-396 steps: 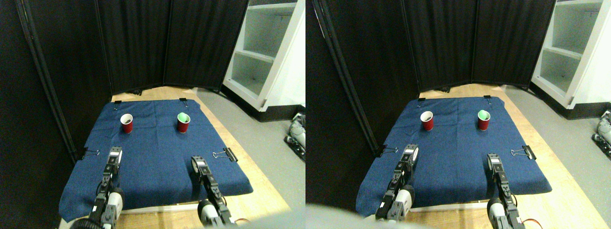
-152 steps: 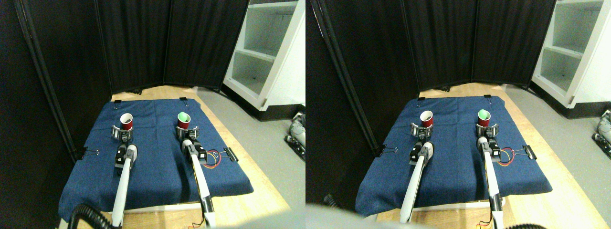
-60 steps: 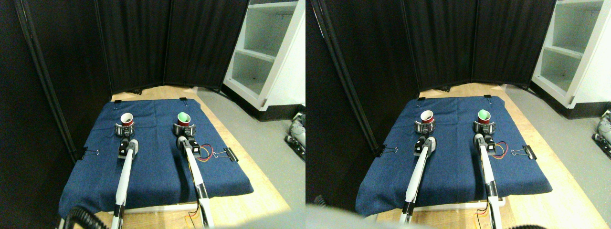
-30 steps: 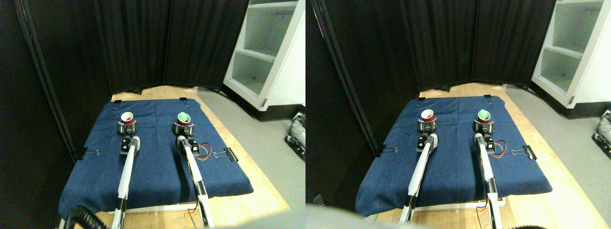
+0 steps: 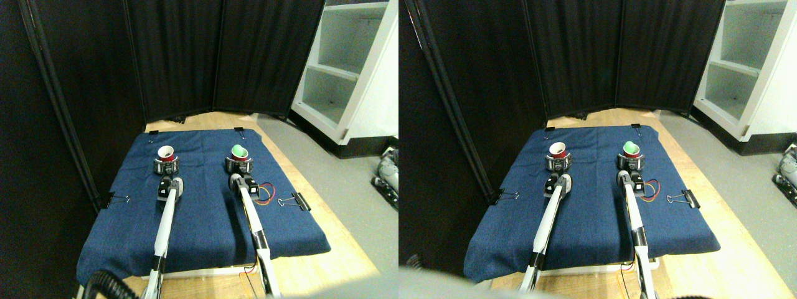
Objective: Pour (bimanual)
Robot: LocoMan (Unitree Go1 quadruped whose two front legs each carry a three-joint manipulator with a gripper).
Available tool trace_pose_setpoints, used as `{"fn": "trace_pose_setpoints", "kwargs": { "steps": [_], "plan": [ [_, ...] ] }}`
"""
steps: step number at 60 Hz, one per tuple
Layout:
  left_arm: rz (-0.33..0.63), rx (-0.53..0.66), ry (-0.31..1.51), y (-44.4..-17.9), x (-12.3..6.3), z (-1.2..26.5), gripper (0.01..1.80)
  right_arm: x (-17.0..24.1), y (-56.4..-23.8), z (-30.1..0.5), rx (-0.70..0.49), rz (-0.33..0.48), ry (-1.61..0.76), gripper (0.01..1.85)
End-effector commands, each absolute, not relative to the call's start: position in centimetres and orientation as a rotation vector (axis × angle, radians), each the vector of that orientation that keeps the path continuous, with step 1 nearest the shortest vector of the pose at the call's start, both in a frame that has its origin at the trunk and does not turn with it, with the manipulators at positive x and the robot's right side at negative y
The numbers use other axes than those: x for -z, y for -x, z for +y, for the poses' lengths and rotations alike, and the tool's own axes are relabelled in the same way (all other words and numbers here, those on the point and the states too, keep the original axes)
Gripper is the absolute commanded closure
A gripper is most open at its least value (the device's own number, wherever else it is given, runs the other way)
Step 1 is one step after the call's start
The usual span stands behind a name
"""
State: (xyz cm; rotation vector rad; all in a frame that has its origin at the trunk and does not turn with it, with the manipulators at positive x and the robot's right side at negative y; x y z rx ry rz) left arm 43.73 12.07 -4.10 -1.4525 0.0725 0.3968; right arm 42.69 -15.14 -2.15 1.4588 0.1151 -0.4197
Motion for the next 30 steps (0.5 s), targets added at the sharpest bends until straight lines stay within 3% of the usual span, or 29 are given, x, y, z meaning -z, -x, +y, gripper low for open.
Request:
{"fn": "trace_pose_setpoints", "kwargs": {
  "steps": [1,13,19,22,24,30],
  "plan": [
    [0.127,-0.421,1.423,-43.57,5.23,11.77,0.88,1.74,-43.21,-14.94,0.396,0.127,-1.457,0.93],
    [0.112,-0.417,1.396,-43.62,5.14,12.04,0.98,1.69,-42.97,-14.82,0.417,0.110,-1.467,0.97],
    [0.076,-0.425,1.364,-43.57,4.93,11.86,1.23,1.91,-43.18,-14.82,0.415,0.061,-1.456,1.23],
    [0.055,-0.429,1.347,-43.49,4.81,11.75,1.46,1.84,-43.13,-14.72,0.441,0.015,-1.423,1.53],
    [0.025,-0.437,1.315,-43.52,4.78,11.71,1.48,1.87,-43.18,-14.60,0.442,-0.036,-1.380,1.53],
    [0.012,-0.442,1.294,-43.50,4.62,11.65,1.48,1.85,-43.03,-14.42,0.433,-0.042,-1.387,1.53]
  ]
}}
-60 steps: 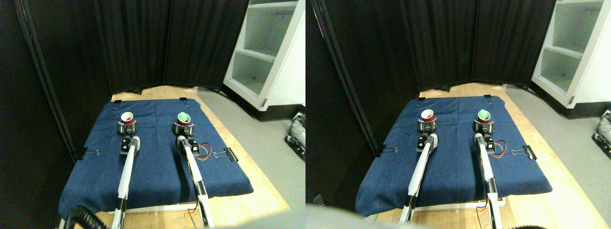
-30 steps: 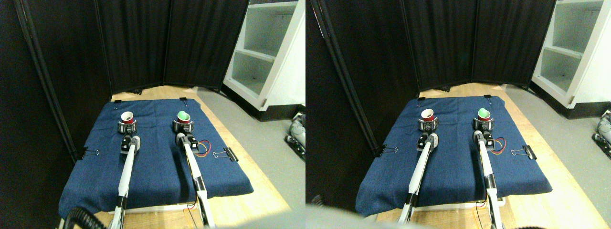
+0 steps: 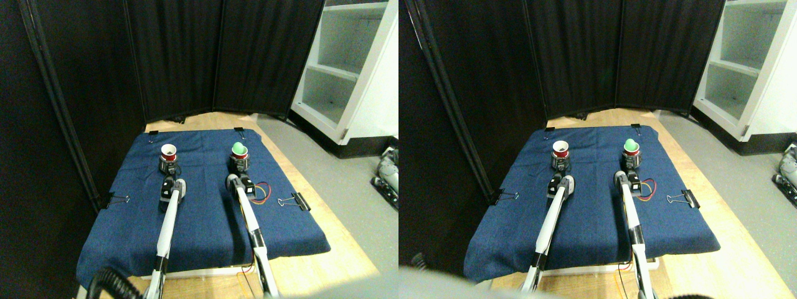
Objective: Pour (bimanual)
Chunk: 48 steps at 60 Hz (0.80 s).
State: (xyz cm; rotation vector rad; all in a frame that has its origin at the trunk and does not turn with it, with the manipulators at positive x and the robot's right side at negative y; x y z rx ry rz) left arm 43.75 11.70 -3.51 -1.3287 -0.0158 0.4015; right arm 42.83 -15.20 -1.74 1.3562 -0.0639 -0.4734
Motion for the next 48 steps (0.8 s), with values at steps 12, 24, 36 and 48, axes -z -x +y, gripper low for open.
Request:
{"fn": "trace_pose_setpoints", "kwargs": {
  "steps": [12,24,36,48],
  "plan": [
    [0.015,-0.432,1.286,-43.3,4.4,12.1,1.48,1.5,-42.7,-14.3,0.402,-0.035,-1.391,1.53],
    [0.029,-0.420,1.289,-42.9,4.2,12.1,1.48,1.4,-42.3,-14.2,0.397,-0.028,-1.400,1.53],
    [0.044,-0.409,1.295,-42.6,3.6,11.4,1.48,0.2,-41.8,-13.9,0.355,-0.010,-1.386,1.53],
    [0.100,-0.347,1.302,-42.7,1.5,10.4,1.48,-1.5,-41.6,-13.2,0.314,-0.013,-1.363,1.53]
  ]
}}
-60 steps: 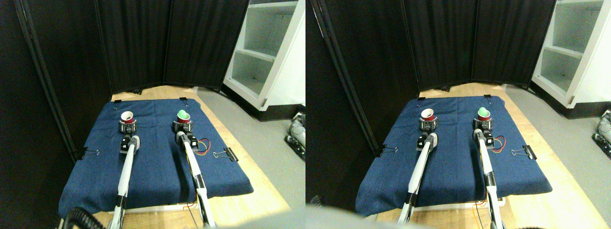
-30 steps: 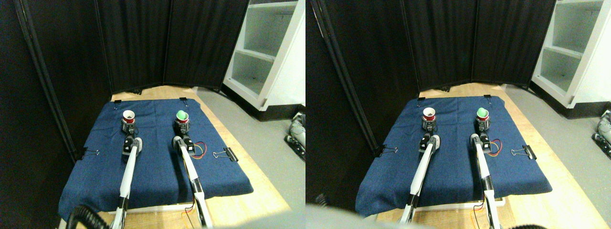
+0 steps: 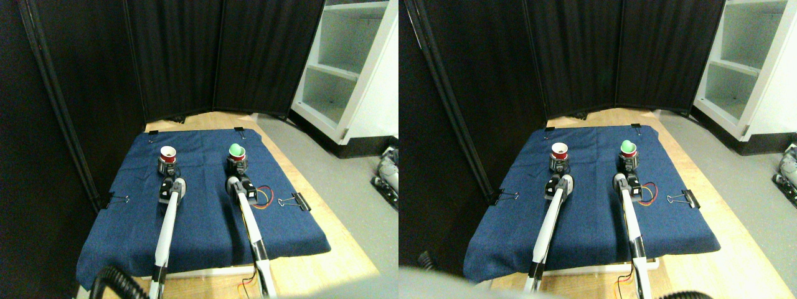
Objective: Pour (bimanual)
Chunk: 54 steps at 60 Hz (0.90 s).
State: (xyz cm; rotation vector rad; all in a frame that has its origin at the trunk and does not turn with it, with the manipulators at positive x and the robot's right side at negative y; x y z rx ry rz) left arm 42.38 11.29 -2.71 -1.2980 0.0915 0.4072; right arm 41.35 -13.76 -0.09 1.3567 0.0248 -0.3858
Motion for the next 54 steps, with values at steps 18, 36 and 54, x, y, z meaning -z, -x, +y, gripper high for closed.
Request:
{"fn": "trace_pose_setpoints", "kwargs": {
  "steps": [18,36,54],
  "plan": [
    [0.153,-0.294,1.316,-43.2,-0.2,9.4,1.48,-3.2,-41.6,-12.3,0.302,0.003,-1.339,1.53],
    [0.190,-0.288,1.316,-43.5,-1.5,7.8,1.48,-4.3,-41.8,-11.7,0.259,0.033,-1.311,1.53],
    [0.248,-0.256,1.307,-44.2,-3.0,6.9,1.48,-5.0,-42.5,-11.3,0.249,0.039,-1.280,1.53]
  ]
}}
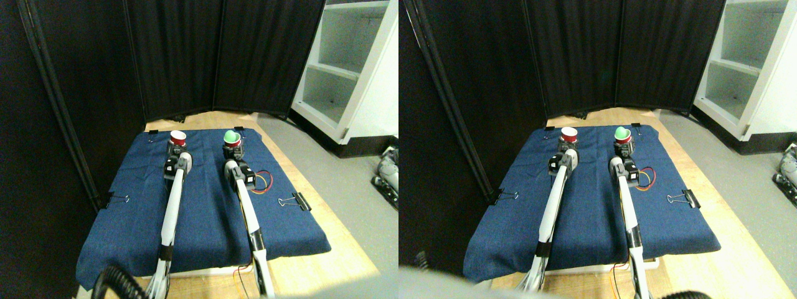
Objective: Pour (bimanual)
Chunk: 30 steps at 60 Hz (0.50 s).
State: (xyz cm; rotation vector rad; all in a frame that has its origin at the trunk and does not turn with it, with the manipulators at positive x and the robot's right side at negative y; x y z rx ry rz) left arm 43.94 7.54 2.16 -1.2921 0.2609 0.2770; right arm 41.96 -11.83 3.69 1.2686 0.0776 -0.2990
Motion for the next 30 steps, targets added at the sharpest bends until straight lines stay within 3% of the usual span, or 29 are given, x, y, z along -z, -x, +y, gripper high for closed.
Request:
{"fn": "trace_pose_setpoints", "kwargs": {
  "steps": [1,30],
  "plan": [
    [0.248,-0.258,1.308,-44.3,-3.1,6.8,1.48,-5.1,-42.5,-11.2,0.244,0.040,-1.277,1.53],
    [0.268,-0.237,1.310,-44.4,-4.0,5.6,1.48,-8.2,-43.5,-9.2,0.147,0.088,-1.206,1.53]
  ]
}}
